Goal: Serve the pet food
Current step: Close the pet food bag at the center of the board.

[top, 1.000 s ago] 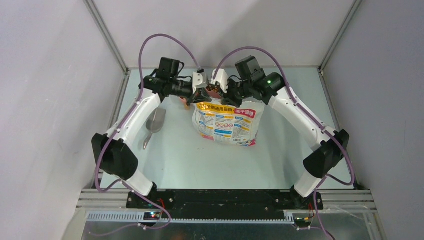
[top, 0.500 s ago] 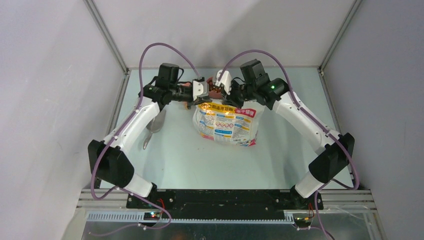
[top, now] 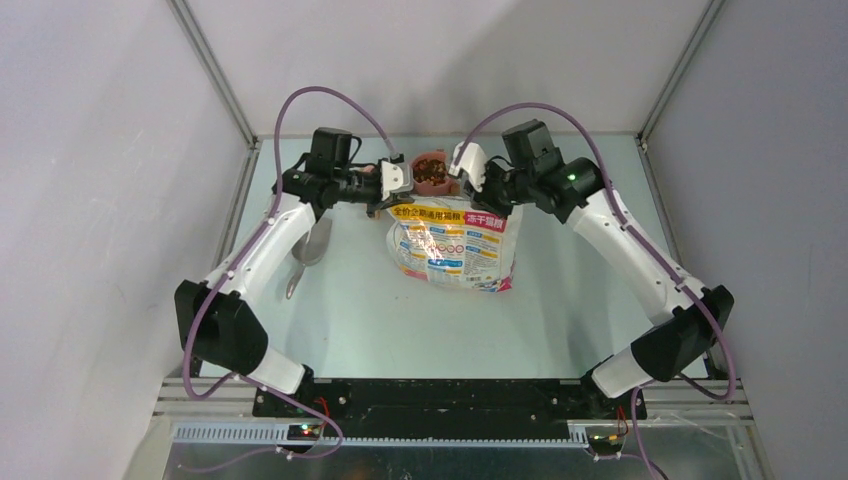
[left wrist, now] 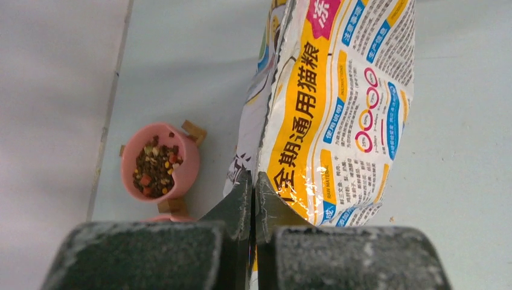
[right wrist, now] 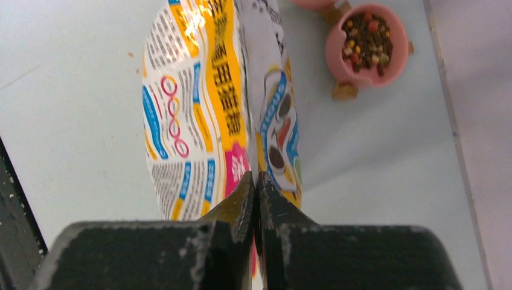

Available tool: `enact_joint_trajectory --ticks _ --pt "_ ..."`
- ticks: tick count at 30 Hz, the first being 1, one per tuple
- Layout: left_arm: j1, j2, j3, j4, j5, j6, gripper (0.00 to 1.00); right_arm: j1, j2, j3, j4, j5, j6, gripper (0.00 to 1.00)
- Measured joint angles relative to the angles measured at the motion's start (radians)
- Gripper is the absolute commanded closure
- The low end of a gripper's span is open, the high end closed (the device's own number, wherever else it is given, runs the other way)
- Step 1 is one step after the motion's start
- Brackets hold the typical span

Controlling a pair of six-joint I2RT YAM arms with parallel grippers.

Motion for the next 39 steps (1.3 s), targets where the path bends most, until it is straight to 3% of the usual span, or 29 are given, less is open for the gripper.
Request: enact_joint_trajectory --ticks 3,26,39 --pt "0.012 0.004 0.000 -0.023 -0.014 0.006 1.00 -0.022 -0.023 0.000 -0.043 0.022 -0.008 1.00" --pt "0.016 0.004 0.008 -0.026 0.000 0.035 1.00 -0.080 -0.101 -0.085 -0.017 0.037 -0.017 1.00" --pt "0.040 0.004 0.014 -0.064 -0.045 0.042 1.00 -0.141 -0.226 -0.124 -0.080 0.125 -0.024 0.93"
